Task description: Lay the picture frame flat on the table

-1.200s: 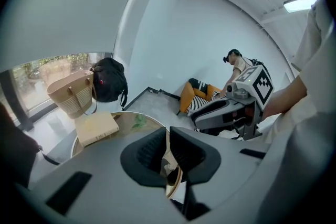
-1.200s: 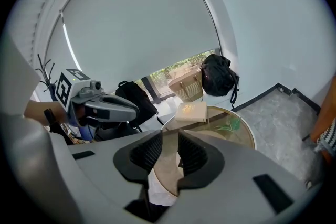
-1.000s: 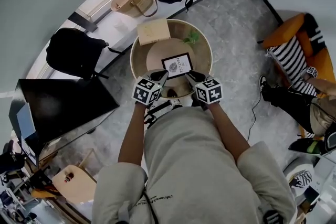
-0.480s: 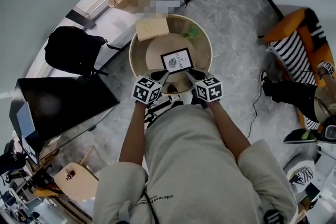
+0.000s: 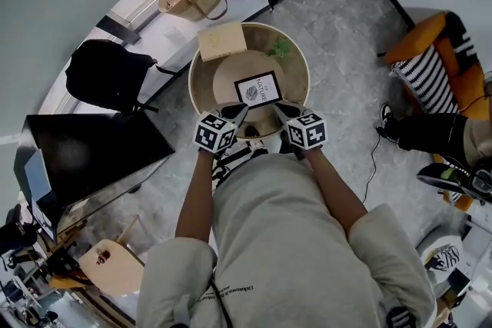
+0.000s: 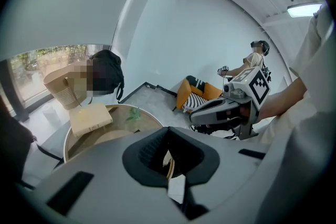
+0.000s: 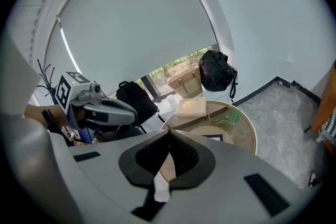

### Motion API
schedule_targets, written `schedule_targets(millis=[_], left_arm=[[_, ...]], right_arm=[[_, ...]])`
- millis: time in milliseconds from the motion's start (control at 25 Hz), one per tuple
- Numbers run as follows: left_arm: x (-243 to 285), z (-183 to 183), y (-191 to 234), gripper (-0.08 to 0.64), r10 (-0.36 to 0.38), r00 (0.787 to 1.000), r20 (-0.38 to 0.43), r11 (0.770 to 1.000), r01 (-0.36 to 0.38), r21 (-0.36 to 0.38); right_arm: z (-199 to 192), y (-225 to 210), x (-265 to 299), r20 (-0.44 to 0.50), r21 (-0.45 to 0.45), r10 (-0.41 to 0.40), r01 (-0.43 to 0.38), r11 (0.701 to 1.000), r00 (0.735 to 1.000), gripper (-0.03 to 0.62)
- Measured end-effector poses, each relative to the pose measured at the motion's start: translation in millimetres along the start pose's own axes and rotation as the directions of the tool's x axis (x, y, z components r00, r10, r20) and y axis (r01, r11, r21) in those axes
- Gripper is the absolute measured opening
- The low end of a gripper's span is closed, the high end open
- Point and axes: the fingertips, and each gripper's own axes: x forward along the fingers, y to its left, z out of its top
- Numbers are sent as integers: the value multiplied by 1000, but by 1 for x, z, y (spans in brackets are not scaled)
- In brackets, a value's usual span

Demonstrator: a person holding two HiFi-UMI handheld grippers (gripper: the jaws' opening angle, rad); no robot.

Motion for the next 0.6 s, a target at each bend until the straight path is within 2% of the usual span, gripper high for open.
schedule_targets(millis=[240, 600], left_arm=[[6, -3, -6, 21, 4, 999, -38, 1000, -3, 29], [11, 5, -11, 21, 9, 999, -43, 998, -6, 58]], right_arm=[[-7, -3, -3, -25, -4, -1, 1, 1000, 1000, 34], [-4, -11, -12, -2, 19, -14, 14, 1000, 1000, 33]])
